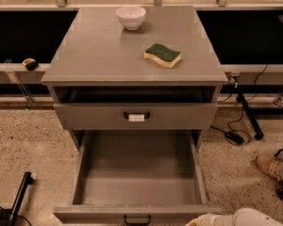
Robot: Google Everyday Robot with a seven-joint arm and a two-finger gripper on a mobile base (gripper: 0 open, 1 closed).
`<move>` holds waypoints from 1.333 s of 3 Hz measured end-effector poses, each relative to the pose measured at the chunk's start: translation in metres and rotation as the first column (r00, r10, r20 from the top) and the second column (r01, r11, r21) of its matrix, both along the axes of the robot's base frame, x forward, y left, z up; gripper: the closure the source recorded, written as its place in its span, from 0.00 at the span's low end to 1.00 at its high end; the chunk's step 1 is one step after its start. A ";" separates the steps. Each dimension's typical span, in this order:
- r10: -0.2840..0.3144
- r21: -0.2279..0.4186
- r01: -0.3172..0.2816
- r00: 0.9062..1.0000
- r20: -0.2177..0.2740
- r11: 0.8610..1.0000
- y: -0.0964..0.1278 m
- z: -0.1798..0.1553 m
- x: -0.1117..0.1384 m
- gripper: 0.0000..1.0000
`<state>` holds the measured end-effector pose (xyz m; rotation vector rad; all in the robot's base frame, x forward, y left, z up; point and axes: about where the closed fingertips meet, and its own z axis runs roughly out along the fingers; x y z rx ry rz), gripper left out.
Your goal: Close middle drawer
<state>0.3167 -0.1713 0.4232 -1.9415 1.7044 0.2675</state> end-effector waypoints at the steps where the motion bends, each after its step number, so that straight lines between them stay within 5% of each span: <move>1: -0.092 -0.033 0.094 0.994 0.054 0.995 -0.004 -0.026 0.038 1.00; 2: -0.104 -0.038 0.107 0.992 0.066 0.994 -0.004 -0.027 0.043 1.00; 3: -0.167 -0.043 0.175 0.975 0.148 0.984 -0.011 -0.020 0.073 1.00; 4: -0.167 -0.043 0.175 0.975 0.149 0.984 -0.011 -0.020 0.073 1.00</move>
Offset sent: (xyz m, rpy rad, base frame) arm 0.0935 -0.0109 -0.0361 -0.0875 -0.1500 -0.2014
